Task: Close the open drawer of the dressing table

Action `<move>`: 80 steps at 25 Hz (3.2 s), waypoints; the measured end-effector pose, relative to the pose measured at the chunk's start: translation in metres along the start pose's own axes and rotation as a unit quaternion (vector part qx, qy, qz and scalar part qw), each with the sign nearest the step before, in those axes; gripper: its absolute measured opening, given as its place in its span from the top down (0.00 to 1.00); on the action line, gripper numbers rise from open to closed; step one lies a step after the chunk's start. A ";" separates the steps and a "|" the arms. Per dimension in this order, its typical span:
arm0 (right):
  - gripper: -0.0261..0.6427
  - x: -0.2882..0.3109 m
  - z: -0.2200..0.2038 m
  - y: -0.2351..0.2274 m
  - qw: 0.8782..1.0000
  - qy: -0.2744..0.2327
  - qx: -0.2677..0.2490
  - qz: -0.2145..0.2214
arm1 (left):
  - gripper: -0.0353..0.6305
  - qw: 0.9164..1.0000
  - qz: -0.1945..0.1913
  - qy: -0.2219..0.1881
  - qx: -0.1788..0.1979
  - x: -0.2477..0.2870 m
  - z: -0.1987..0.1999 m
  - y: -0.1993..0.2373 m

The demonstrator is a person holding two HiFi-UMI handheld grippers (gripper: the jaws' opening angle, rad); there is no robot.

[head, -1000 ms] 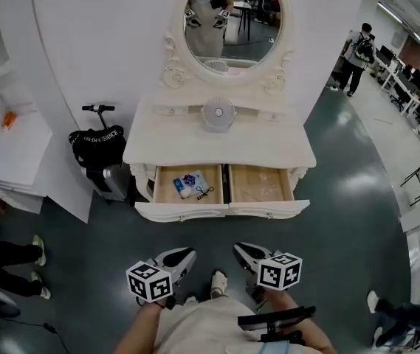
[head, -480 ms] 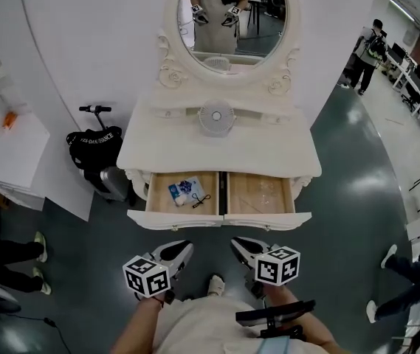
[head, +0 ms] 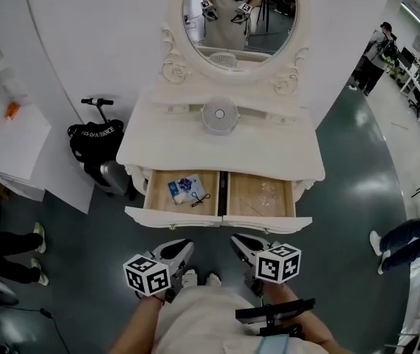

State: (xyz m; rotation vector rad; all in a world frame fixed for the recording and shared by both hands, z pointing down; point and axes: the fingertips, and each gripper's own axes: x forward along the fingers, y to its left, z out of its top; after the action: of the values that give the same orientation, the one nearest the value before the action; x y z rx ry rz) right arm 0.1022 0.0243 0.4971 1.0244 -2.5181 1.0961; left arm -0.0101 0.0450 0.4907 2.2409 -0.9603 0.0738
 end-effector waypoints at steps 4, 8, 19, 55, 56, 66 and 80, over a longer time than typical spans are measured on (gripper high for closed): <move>0.93 0.005 0.005 -0.002 1.000 0.000 0.004 -0.005 | 0.93 1.000 0.000 0.004 0.001 0.003 0.006 0.006; 0.93 0.009 0.008 -0.003 1.000 0.006 -0.001 -0.006 | 0.93 1.000 0.006 0.006 0.002 0.008 0.010 0.016; 0.93 0.032 0.005 -0.010 0.999 0.032 -0.024 -0.013 | 0.92 0.999 0.041 0.028 0.014 0.014 0.002 0.058; 0.93 0.051 -0.022 -0.036 0.996 0.081 -0.001 -0.035 | 0.72 0.958 0.199 0.204 -0.022 0.051 -0.101 0.202; 0.93 0.052 -0.023 -0.036 0.996 0.082 0.000 -0.035 | 0.72 0.957 0.202 0.207 -0.023 0.051 -0.103 0.205; 0.93 0.057 -0.029 -0.041 0.994 0.097 0.004 -0.040 | 0.72 0.939 0.233 0.253 -0.015 0.055 -0.122 0.234; 0.93 0.061 -0.031 -0.051 0.993 0.105 0.016 -0.050 | 0.73 0.933 0.249 0.260 -0.015 0.067 -0.129 0.251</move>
State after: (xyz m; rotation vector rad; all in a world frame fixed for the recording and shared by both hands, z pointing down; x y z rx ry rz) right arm 0.0887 -0.0097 0.5744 0.9763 -2.2679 1.1536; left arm -0.1003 -0.0401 0.7532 1.7522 -1.1774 0.8292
